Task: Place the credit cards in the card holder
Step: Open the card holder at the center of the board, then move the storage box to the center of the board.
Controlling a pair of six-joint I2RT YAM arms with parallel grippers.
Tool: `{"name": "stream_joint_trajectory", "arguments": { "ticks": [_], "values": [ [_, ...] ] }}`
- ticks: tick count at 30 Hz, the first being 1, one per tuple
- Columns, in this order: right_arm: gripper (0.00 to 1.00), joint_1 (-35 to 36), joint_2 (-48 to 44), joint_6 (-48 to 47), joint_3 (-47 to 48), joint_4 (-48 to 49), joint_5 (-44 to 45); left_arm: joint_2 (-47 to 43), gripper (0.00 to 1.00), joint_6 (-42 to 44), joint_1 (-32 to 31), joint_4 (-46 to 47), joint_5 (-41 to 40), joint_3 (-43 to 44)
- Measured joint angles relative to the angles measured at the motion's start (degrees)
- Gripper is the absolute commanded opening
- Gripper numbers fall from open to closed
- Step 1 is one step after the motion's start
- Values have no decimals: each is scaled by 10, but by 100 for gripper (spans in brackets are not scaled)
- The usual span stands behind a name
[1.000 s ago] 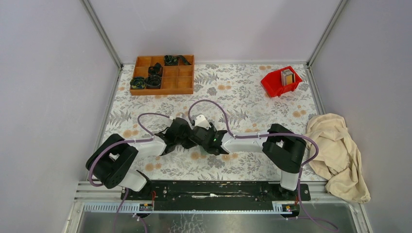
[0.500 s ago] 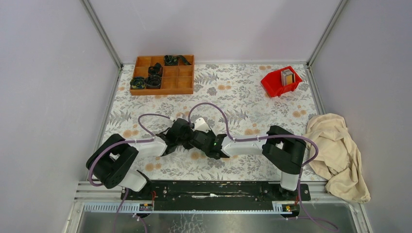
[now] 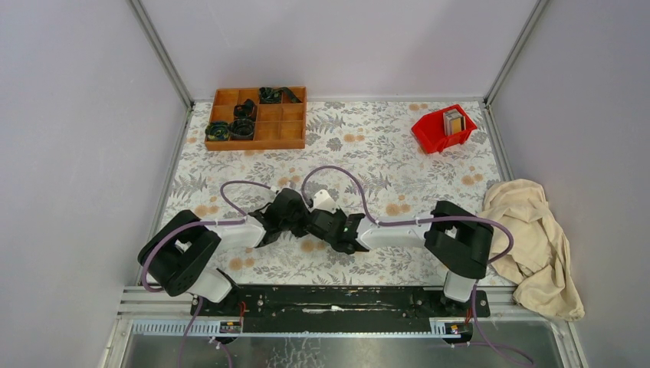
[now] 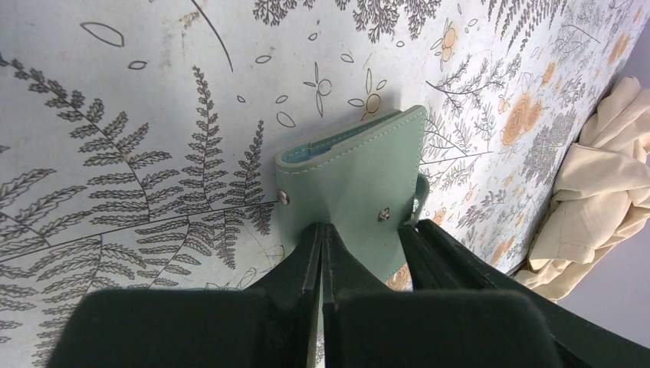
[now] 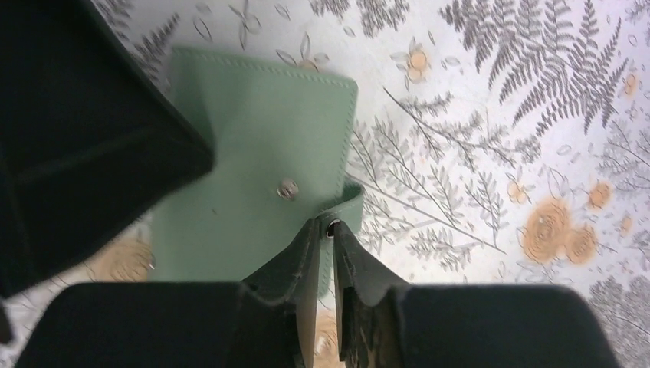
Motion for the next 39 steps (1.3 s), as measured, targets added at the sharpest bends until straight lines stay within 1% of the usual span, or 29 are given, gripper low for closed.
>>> {"name": "stream_joint_trajectory", "arguments": {
  "ticks": [5, 8, 11, 15, 16, 18, 20, 22, 23, 24, 26, 29, 30, 34, 39],
  "values": [
    [16, -7, -31, 2, -19, -43, -12, 2, 0, -7, -1, -1, -3, 1],
    [16, -24, -57, 9, -31, -57, -30, 2, 0, -11, -1, -1, -4, 1],
    [17, -52, -92, 21, -42, -63, -49, 0, 3, -14, -2, -6, -8, 2],
    [19, -94, -128, 35, -48, -65, -67, -7, 8, -10, -7, -43, -26, 17],
    [19, -102, -133, 37, -48, -65, -69, -8, 11, -7, -8, -55, -33, 23],
    [22, -115, -138, 39, -48, -65, -74, -10, 21, 5, -8, -91, -52, 42],
    [29, -123, -138, 42, -48, -66, -77, -10, 30, 19, -8, -122, -69, 61],
    [40, -129, -138, 42, -48, -68, -77, -10, 40, 37, -8, -154, -87, 81],
    [44, -133, -138, 42, -48, -68, -76, -10, 46, 45, -8, -170, -97, 91],
    [47, -139, -138, 41, -47, -69, -75, -12, 50, 54, -8, -185, -106, 101],
    [52, -165, -138, 35, -37, -75, -73, -19, 57, 72, -8, -211, -125, 121],
    [58, -227, -137, 26, 1, -83, -73, -31, 68, 99, -8, -235, -145, 155],
    [58, -250, -135, 23, 19, -83, -74, -35, 71, 109, -8, -238, -150, 167],
    [59, -332, -110, 16, 93, -77, -77, -41, 76, 147, -8, -240, -153, 209],
    [61, -407, -28, 18, 183, -75, -78, -45, 80, 186, -8, -229, -136, 225]
  ]
}}
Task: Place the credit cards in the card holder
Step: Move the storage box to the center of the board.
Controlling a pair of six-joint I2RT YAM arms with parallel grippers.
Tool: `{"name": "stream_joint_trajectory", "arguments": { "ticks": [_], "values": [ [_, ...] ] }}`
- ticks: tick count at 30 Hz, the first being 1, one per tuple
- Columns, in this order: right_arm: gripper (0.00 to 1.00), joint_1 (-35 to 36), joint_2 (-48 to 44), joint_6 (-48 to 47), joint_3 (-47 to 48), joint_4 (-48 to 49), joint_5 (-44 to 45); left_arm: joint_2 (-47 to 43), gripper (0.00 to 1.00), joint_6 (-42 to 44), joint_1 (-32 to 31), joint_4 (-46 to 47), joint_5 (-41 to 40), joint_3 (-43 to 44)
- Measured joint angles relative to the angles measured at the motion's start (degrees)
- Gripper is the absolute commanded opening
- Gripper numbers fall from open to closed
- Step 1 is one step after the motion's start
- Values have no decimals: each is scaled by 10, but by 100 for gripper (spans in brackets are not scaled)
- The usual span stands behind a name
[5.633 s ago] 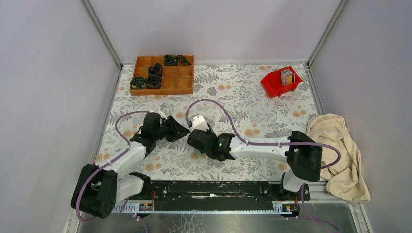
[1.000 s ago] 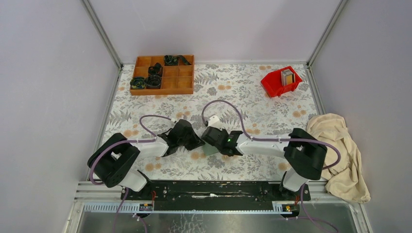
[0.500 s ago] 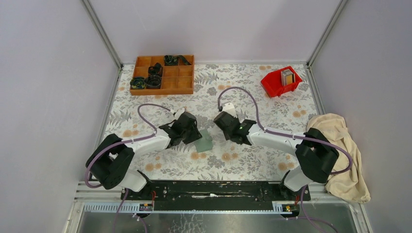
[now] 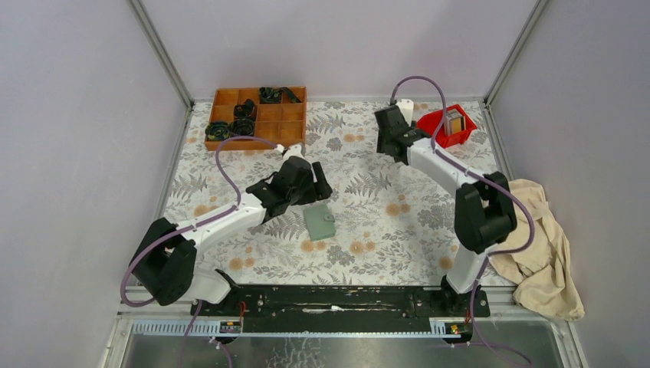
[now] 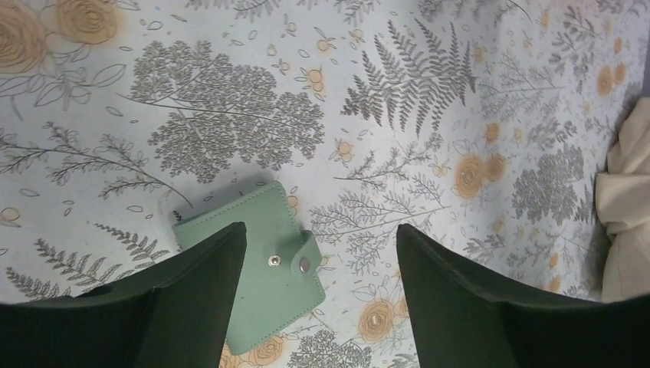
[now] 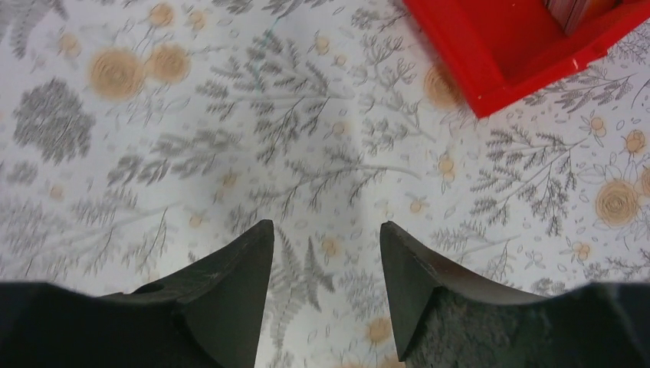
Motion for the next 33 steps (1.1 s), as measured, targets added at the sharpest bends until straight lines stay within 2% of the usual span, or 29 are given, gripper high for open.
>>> {"name": "stream_joint_trajectory", "arguments": {
  "ticks": [3, 5, 9, 19, 26, 33],
  "values": [
    [61, -35, 64, 9, 59, -6, -5, -4, 82, 23, 0, 9, 18, 0],
    [67, -57, 106, 17, 103, -16, -9, -7, 84, 37, 0, 18, 31, -2],
    [70, -84, 183, 26, 198, -28, -2, -21, 86, 64, 0, 29, 55, -10],
    [69, -123, 333, 23, 409, -60, 33, -46, 88, 99, 12, 59, 103, -50],
    [68, -144, 399, 14, 482, -82, 51, -47, 88, 102, 42, 77, 132, -69],
    [68, -156, 431, 6, 515, -90, 65, -24, 88, 102, 65, 103, 157, -70]
  ]
}}
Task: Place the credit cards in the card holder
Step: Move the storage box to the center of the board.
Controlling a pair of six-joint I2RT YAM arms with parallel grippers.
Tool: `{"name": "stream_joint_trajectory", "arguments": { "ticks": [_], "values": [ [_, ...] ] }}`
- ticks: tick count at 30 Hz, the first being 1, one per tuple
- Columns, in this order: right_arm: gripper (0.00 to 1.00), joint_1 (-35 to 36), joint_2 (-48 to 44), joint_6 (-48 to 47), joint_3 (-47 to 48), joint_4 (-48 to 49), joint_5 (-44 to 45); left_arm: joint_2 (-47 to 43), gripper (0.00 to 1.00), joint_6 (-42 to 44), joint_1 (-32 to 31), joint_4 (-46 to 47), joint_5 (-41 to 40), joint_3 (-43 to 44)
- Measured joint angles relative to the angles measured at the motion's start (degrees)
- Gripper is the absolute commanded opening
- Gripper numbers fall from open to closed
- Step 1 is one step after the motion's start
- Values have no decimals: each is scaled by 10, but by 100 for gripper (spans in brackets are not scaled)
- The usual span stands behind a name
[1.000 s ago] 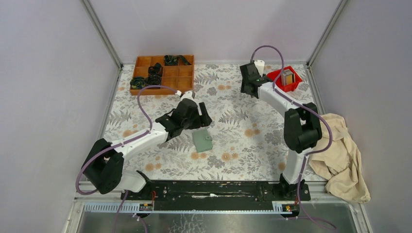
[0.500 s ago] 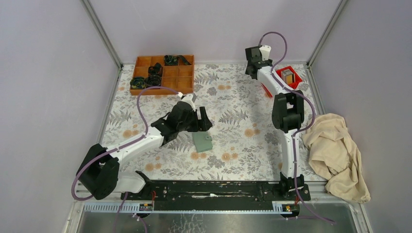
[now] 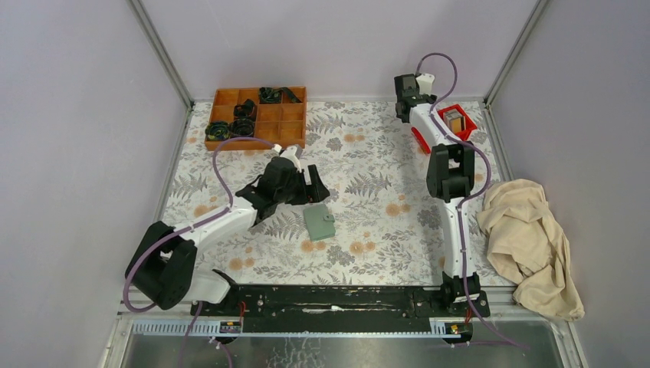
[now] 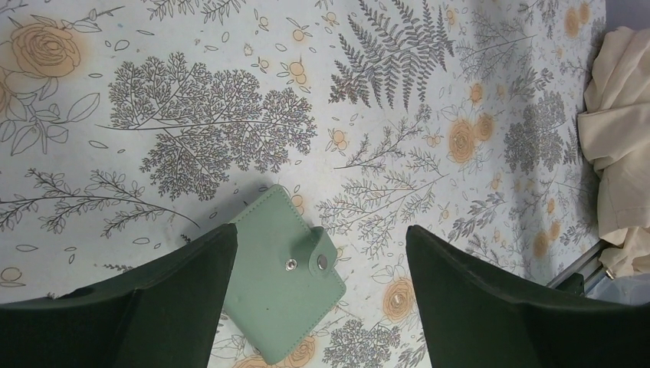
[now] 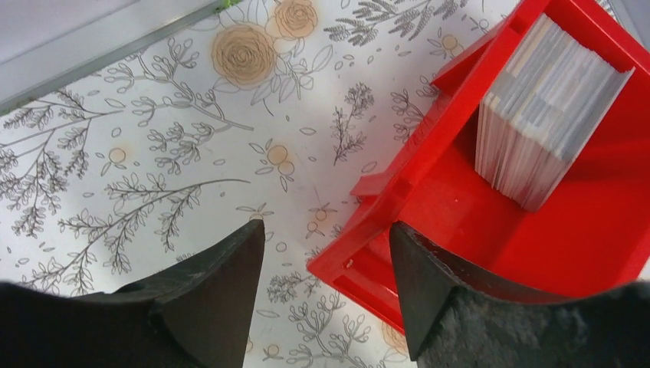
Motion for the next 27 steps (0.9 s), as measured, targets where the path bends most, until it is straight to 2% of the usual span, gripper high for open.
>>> {"name": "stream_joint_trajectory", "arguments": {
  "ticks": [10, 13, 19, 27],
  "values": [
    [64, -23, 51, -10, 62, 0, -3, 45, 89, 0, 18, 21, 31, 0],
    [57, -33, 64, -12, 72, 1, -4, 54, 89, 0, 25, 22, 38, 0],
    [34, -42, 78, -16, 76, -1, -7, 60, 89, 0, 33, 26, 47, 0],
    [32, -36, 78, -24, 62, 3, -23, 59, 89, -1, 39, 33, 49, 0]
  ]
}}
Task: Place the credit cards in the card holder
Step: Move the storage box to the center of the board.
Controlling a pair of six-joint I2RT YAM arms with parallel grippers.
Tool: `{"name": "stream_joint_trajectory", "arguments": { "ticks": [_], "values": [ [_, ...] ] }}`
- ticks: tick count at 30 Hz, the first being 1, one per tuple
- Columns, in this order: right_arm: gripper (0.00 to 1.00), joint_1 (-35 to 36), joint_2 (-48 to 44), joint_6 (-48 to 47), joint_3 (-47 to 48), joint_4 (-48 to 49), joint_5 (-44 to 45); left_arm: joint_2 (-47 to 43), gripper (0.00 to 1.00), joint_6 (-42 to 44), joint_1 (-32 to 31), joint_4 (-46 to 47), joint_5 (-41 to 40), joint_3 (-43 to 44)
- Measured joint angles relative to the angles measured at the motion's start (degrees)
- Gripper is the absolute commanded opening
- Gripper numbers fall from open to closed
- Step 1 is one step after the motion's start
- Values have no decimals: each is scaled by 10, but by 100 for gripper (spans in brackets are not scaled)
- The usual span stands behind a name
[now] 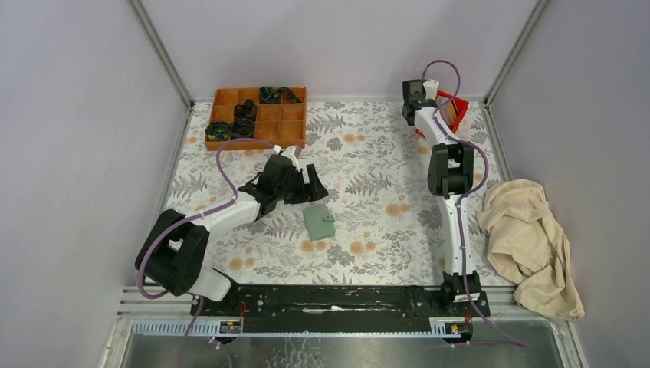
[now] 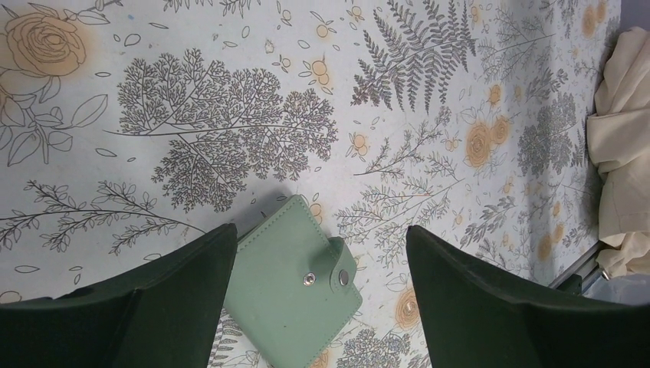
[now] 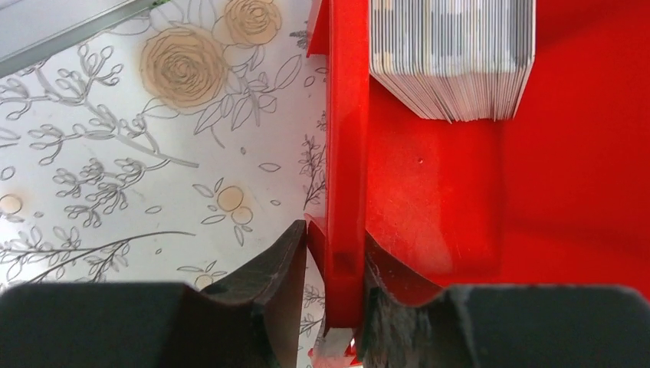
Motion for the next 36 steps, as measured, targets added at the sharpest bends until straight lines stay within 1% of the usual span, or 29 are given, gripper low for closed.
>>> {"name": "stream_joint_trajectory", "arguments": {
  "ticks": [6, 10, 17, 22, 26, 29, 32, 36],
  "values": [
    [14, 22, -41, -10, -76, 23, 1, -17, 89, -2, 0, 1, -3, -10],
    [13, 55, -90, -12, -161, 37, 0, -38, 89, -4, 0, -1, -14, -17],
    [12, 143, -191, -14, -319, 67, -20, -65, 89, -16, 0, -14, -56, -24],
    [12, 214, -255, -8, -414, 90, -42, -90, 89, -36, 0, -31, -83, -57],
    [12, 265, -300, 7, -475, 116, -76, -115, 89, -54, 0, -36, -104, -91],
    [12, 297, -319, 16, -498, 132, -103, -132, 89, -66, 0, -38, -115, -112],
    [13, 323, -322, 20, -504, 150, -133, -143, 94, -77, 1, -38, -124, -129],
    [13, 343, -323, 14, -509, 174, -165, -155, 96, -91, 5, -38, -132, -146]
  ]
}}
